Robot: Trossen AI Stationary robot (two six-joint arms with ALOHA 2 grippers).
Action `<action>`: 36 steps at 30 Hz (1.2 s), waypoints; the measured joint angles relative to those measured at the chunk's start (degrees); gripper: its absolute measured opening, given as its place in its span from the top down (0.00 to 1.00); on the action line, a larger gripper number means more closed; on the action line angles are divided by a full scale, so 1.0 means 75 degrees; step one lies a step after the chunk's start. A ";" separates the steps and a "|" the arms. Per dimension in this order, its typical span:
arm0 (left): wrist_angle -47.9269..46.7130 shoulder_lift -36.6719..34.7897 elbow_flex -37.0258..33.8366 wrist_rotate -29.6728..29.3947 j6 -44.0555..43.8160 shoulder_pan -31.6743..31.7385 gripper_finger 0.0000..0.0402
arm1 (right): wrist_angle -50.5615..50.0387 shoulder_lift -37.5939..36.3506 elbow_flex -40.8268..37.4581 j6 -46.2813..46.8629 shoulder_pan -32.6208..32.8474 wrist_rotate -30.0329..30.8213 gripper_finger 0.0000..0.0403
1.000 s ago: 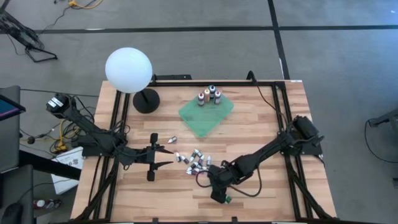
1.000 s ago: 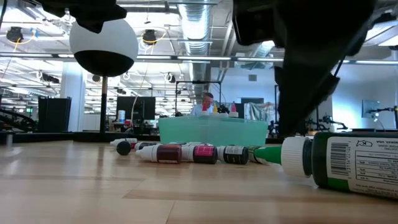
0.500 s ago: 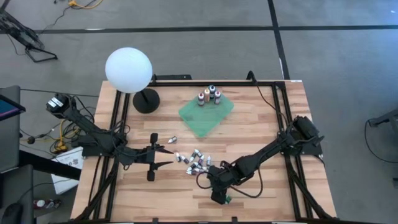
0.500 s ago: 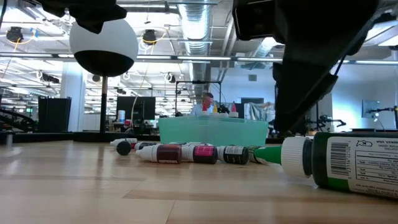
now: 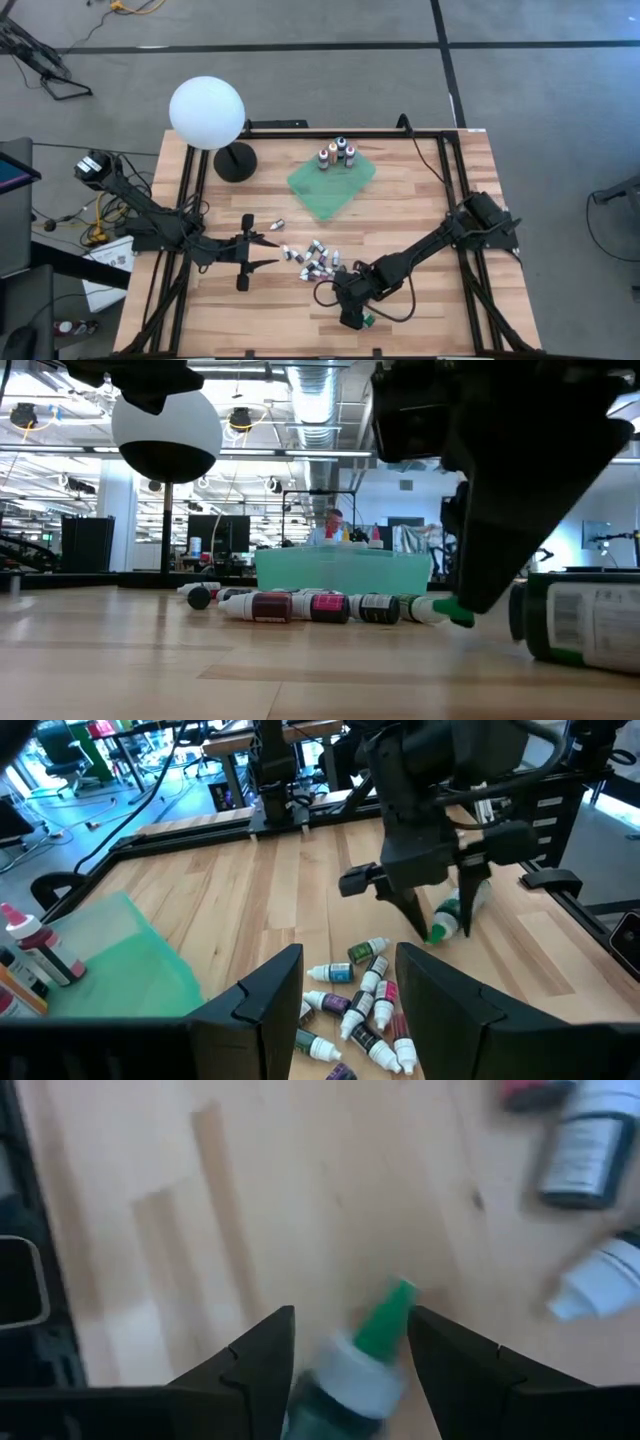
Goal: Pick & Place food coloring
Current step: Put the bottom green food coloring bottle into the green bin
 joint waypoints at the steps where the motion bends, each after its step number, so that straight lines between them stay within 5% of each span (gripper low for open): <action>1: 0.0001 0.0000 0.0000 -0.0003 -0.0002 0.0003 0.61 | -0.0008 0.0044 0.0011 0.0001 0.0000 -0.0003 0.54; 14: 0.0003 0.0000 0.0000 -0.0003 -0.0049 0.0000 0.61 | -0.0675 0.0070 0.0027 -0.0423 -0.0003 -0.0174 0.55; 28: 0.0003 0.0000 0.0000 -0.0003 -0.0058 0.0000 0.61 | -0.1737 0.0050 0.0061 -0.1166 -0.0119 -0.0854 0.69; 36: 0.0001 0.0000 0.0000 -0.0040 -0.0069 0.0002 0.61 | -0.3575 0.0108 0.0543 -0.1923 -0.0145 -0.0883 0.71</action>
